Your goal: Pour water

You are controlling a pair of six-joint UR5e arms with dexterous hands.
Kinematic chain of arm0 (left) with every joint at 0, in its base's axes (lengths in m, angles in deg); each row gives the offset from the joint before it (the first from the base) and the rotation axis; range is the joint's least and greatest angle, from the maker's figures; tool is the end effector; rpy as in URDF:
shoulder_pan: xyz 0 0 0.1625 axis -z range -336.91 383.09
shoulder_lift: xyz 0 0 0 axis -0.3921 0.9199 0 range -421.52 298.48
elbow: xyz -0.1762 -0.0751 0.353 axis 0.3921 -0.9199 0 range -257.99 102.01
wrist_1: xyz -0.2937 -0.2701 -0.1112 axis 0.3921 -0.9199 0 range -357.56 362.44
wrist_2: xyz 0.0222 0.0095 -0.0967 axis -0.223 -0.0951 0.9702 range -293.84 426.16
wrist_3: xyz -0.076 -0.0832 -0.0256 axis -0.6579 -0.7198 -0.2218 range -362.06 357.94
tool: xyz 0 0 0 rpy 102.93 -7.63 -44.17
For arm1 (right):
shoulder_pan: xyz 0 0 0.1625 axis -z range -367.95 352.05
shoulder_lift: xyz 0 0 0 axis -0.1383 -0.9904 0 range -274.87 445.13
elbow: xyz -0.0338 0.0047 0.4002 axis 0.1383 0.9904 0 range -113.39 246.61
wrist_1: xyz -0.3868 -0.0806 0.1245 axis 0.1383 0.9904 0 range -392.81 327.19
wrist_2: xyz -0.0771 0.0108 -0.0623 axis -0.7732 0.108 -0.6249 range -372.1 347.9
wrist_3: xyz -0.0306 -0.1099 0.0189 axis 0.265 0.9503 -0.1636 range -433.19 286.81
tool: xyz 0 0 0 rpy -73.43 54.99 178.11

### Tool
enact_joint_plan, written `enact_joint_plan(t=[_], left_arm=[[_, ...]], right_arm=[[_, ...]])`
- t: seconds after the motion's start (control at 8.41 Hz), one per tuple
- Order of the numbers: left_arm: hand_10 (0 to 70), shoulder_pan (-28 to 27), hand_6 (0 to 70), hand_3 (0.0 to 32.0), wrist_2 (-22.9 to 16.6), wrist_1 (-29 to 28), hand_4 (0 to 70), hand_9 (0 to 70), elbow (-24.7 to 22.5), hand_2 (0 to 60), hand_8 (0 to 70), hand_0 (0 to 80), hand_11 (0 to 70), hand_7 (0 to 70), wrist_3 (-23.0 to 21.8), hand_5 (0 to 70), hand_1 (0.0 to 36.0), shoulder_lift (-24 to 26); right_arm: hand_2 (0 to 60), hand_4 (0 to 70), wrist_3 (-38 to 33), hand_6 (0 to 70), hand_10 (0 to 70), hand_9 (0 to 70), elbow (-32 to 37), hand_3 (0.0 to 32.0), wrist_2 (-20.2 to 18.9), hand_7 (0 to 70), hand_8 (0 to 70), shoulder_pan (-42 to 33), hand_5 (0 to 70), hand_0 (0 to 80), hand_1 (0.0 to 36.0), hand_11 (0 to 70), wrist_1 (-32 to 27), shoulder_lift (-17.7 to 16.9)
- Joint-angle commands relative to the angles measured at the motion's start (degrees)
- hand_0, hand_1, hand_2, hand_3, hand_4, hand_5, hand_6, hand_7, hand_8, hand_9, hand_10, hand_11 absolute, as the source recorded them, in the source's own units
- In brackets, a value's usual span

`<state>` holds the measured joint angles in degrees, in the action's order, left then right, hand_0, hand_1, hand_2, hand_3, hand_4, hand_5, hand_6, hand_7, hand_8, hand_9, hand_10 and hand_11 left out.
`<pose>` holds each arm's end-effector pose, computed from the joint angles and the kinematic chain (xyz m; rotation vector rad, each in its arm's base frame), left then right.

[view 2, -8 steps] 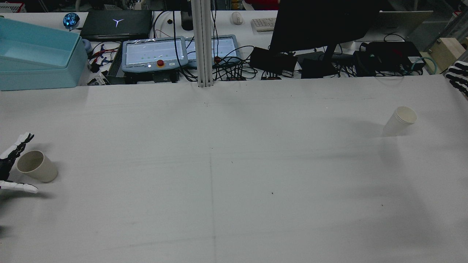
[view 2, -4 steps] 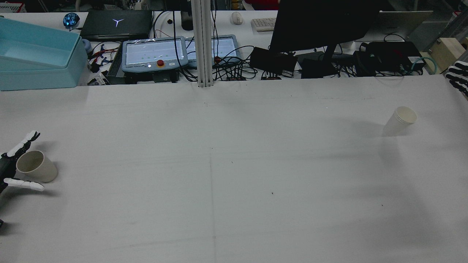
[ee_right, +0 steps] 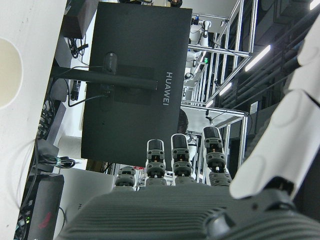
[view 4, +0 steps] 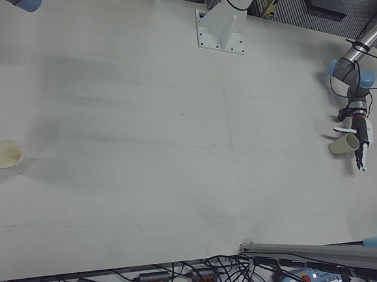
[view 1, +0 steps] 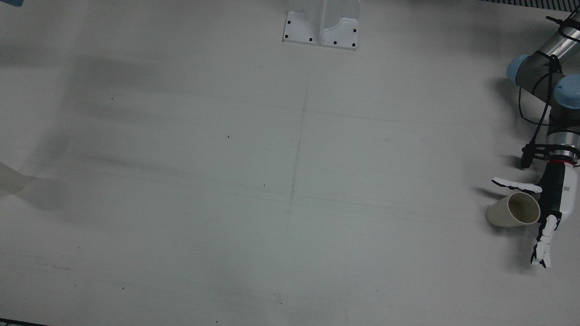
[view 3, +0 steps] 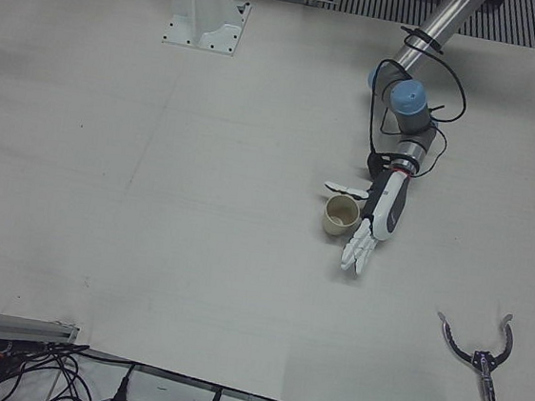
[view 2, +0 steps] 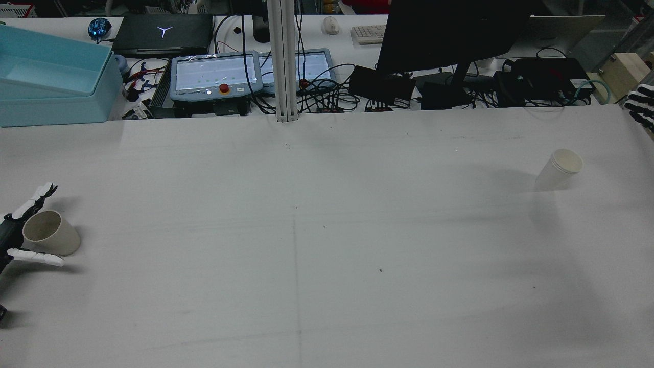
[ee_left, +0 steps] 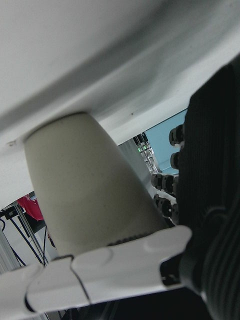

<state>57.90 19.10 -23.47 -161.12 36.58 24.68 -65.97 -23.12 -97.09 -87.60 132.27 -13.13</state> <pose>0.2620 -0.4404 0.7098 0.3149 2.1192 -1.6602 0.0591 -0.4741 0.7043 0.0262 -2.2430 1.9959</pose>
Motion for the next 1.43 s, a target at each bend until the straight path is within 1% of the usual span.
enact_joint_plan(t=[0.0,0.12,0.24,0.48,0.59,0.71,0.83,0.95,1.07,1.19,1.31], left_arm=[[1.2,-0.01,4.7,0.0,-0.04,0.94,14.5,0.4,-0.02,1.6,0.0,52.4,3.6,9.2,0.03,0.0,16.1,0.8],[1.2,-0.01,3.5,0.0,-0.04,1.56,14.1,0.1,-0.02,1.0,0.0,52.6,3.6,7.6,0.03,0.0,16.1,1.5],[1.2,-0.09,2.7,0.0,-0.04,2.0,15.7,0.0,-0.02,1.0,0.0,52.4,3.4,6.5,0.03,0.7,15.8,1.94],[0.9,-0.1,1.9,0.0,-0.04,2.7,22.4,0.0,-0.11,1.2,0.0,52.1,2.8,4.0,0.03,11.2,14.9,2.48],[0.7,-0.1,2.0,0.0,-0.04,2.79,26.9,0.0,-0.19,1.0,0.0,51.4,2.2,3.6,0.03,18.5,13.9,2.56],[0.1,-0.1,2.1,0.0,-0.04,2.88,31.0,0.0,-0.2,0.4,0.6,50.8,1.1,3.1,0.03,31.7,12.4,2.56],[0.0,-0.1,2.5,0.0,-0.04,3.58,35.8,0.0,-0.2,0.1,1.7,50.4,0.3,3.2,0.03,52.6,11.3,3.0],[0.2,-0.1,3.7,0.0,-0.04,4.37,42.5,0.0,-0.2,1.8,2.0,51.1,0.9,5.3,0.03,70.0,11.8,3.35],[1.4,-0.1,5.2,0.0,-0.04,4.9,46.3,0.2,-0.2,3.2,2.0,52.5,2.5,8.0,-0.06,70.0,12.8,3.7],[2.5,-0.1,6.8,0.0,-0.04,5.08,49.2,0.6,-0.2,3.7,2.7,56.9,4.5,10.1,-0.06,70.0,16.5,3.79],[4.2,-0.01,8.5,0.0,0.04,5.25,51.9,1.7,-0.46,17.0,4.0,72.6,7.9,11.8,-0.06,70.0,27.8,3.71]], right_arm=[[9.1,24.1,-0.18,11.3,4.0,16.5,0.0,0.0,0.01,22.1,13.5,-0.25,13.6,45.7,8.3,6.2,-0.11,-0.09],[9.2,24.0,-0.18,11.2,4.0,16.6,0.0,0.0,0.01,21.9,13.7,-0.33,13.6,45.1,7.9,6.1,-0.2,-0.1],[9.4,23.7,-0.18,11.0,4.0,16.5,0.0,0.0,0.01,21.7,13.5,-0.42,13.3,44.8,7.8,6.1,-0.2,-0.18],[9.2,23.3,-0.18,10.6,3.8,16.2,0.0,0.0,0.01,21.2,13.4,-0.42,13.0,44.5,7.7,6.0,-0.2,-0.18],[9.5,23.1,-0.18,10.6,3.9,16.2,0.09,0.0,0.01,21.2,13.4,-0.42,13.0,44.2,7.6,6.0,-0.2,-0.18],[9.5,23.3,-0.18,10.5,4.0,16.3,0.26,0.0,0.01,21.2,13.4,-0.34,13.0,44.0,7.5,6.1,-0.2,-0.18],[9.5,23.2,-0.18,10.5,4.1,16.3,0.79,0.0,0.01,20.8,13.4,-0.33,13.0,43.7,7.4,6.3,-0.2,-0.1],[9.7,23.3,-0.18,10.5,4.2,16.3,0.79,0.0,0.01,20.9,13.4,-0.33,13.0,43.4,7.3,6.4,-0.2,-0.1],[9.8,23.1,-0.18,10.4,4.2,16.4,0.88,0.0,0.01,20.8,13.4,-0.33,12.9,43.3,7.3,6.4,-0.2,-0.1],[9.8,22.9,-0.18,10.2,4.3,16.3,0.88,0.0,0.01,20.5,13.4,-0.33,12.8,43.7,7.4,6.6,-0.2,-0.1],[9.7,22.8,-0.18,10.2,4.4,16.2,0.97,0.0,0.01,20.4,13.3,-0.33,12.8,44.2,7.7,6.8,-0.2,-0.1]])
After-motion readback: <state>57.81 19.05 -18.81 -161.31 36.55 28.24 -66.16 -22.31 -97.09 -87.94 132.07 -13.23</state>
